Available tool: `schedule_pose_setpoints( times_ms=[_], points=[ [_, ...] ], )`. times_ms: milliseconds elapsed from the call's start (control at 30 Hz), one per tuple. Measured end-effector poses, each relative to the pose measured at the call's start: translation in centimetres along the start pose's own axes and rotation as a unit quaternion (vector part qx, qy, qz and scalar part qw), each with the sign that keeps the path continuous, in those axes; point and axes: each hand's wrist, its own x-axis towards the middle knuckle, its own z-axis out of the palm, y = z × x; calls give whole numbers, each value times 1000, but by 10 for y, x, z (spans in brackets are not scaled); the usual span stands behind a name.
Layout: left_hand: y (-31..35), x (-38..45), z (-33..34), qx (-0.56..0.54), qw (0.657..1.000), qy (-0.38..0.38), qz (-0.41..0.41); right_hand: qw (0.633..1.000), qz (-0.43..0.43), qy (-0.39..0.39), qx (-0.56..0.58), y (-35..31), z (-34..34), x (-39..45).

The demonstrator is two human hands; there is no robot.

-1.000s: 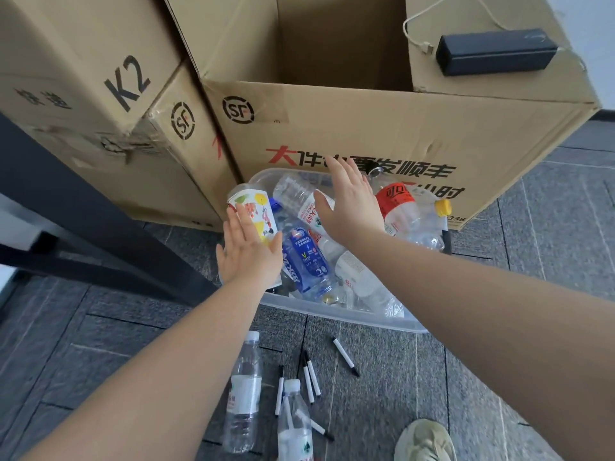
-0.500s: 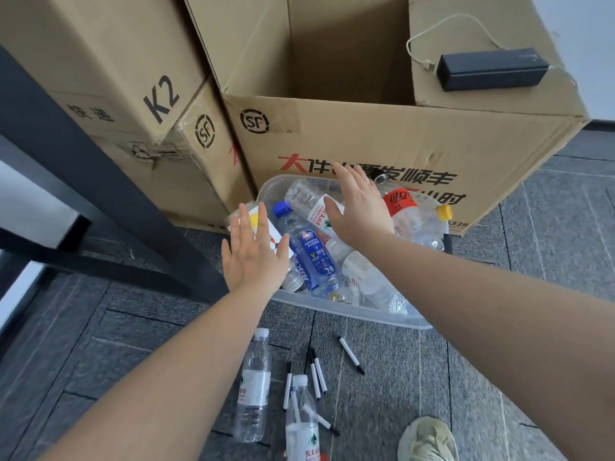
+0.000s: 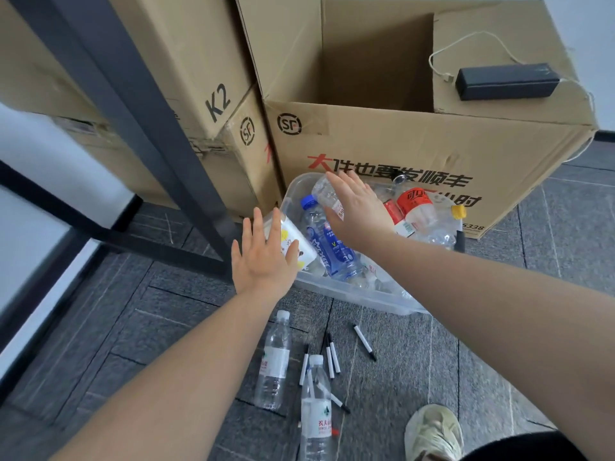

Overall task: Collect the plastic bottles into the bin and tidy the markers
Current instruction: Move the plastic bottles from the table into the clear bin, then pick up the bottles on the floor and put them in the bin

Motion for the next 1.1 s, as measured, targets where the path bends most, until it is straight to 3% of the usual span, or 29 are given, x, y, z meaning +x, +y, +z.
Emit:
schedule_pose_setpoints(
  times_ms=[267, 467, 633, 800, 967, 1100],
  points=[
    [-32, -37, 13, 15, 999, -27, -32, 997, -55, -49, 3, -26, 24, -27],
    [-59, -62, 51, 18, 996, -66, -51, 987, -143, -62, 42, -42, 81, -60],
    [-79, -72, 90, 35, 990, -115, -68, 975, -158, -153, 4, -34, 132, -89],
    [-92, -75, 126, 39, 985, -148, -79, 965, -96, -246, -9, -10, 178, -122],
    [-102, -72, 154, 46, 983, -164, -74, 946, -91, -307, -44, 5, 215, -135],
    [-107, -73, 174, 36, 982, -167, -80, 954, 41, -291, -55, 6, 235, -153]
  ],
)
